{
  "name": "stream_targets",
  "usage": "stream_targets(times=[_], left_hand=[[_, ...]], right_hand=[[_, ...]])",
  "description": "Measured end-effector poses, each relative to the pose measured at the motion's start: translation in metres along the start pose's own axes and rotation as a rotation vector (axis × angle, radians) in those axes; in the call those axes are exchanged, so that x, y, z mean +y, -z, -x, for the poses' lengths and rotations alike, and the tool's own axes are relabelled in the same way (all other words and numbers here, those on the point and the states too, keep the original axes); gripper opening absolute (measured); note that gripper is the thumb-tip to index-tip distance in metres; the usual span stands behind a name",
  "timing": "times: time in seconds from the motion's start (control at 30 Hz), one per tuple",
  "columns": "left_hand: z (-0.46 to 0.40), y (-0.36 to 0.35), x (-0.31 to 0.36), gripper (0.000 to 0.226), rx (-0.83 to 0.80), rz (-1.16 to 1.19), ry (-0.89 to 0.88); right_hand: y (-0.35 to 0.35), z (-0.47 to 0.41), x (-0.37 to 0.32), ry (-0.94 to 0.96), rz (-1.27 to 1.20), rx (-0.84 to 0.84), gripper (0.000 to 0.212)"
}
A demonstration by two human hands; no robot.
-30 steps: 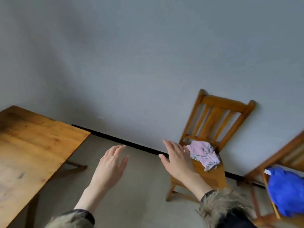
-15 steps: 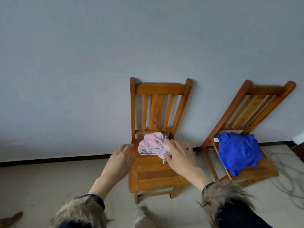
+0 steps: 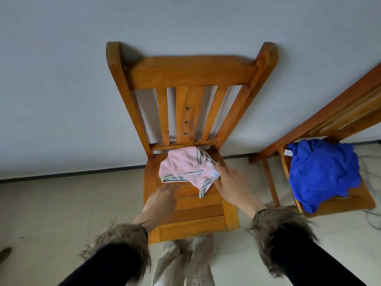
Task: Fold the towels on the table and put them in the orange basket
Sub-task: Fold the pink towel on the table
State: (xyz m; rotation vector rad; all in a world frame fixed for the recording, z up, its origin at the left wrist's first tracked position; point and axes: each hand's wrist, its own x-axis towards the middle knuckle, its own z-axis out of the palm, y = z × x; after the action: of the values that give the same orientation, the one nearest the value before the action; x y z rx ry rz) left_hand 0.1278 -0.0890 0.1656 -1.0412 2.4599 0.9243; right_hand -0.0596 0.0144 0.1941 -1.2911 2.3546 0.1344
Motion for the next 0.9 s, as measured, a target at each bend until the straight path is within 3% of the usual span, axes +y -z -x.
stream_targets(times=[0.2, 0.33, 0.43, 0.57, 0.7, 0.77, 0.9], left_hand=[[-0.087, -0.05, -0.025, 0.042, 0.012, 0.031, 0.05], [-0.125, -0.077, -0.029, 0.04, 0.029, 0.077, 0.052], [-0.143, -0.085, -0.027, 0.038, 0.087, 0.107, 0.027], [-0.161, -0.076, -0.026, 0.04, 0.275, 0.013, -0.097], [-0.175, -0.059, -0.011, 0.049, 0.429, -0.127, -0.215], [-0.182, -0.054, 0.0, 0.048, 0.43, -0.153, -0.281], [-0.186, -0.052, 0.014, 0.021, 0.36, -0.193, -0.319]], right_hand=[[-0.069, -0.11, 0.038, -0.085, -0.071, -0.069, 0.046], [-0.116, -0.159, 0.046, -0.161, -0.103, -0.157, 0.057], [-0.132, -0.188, 0.049, -0.136, -0.257, -0.096, 0.058], [-0.126, -0.205, 0.049, -0.047, -0.466, 0.063, 0.019], [-0.112, -0.188, 0.05, 0.047, -0.605, 0.109, 0.015], [-0.103, -0.172, 0.051, 0.119, -0.604, 0.116, 0.018], [-0.08, -0.144, 0.055, 0.233, -0.588, 0.243, 0.017]])
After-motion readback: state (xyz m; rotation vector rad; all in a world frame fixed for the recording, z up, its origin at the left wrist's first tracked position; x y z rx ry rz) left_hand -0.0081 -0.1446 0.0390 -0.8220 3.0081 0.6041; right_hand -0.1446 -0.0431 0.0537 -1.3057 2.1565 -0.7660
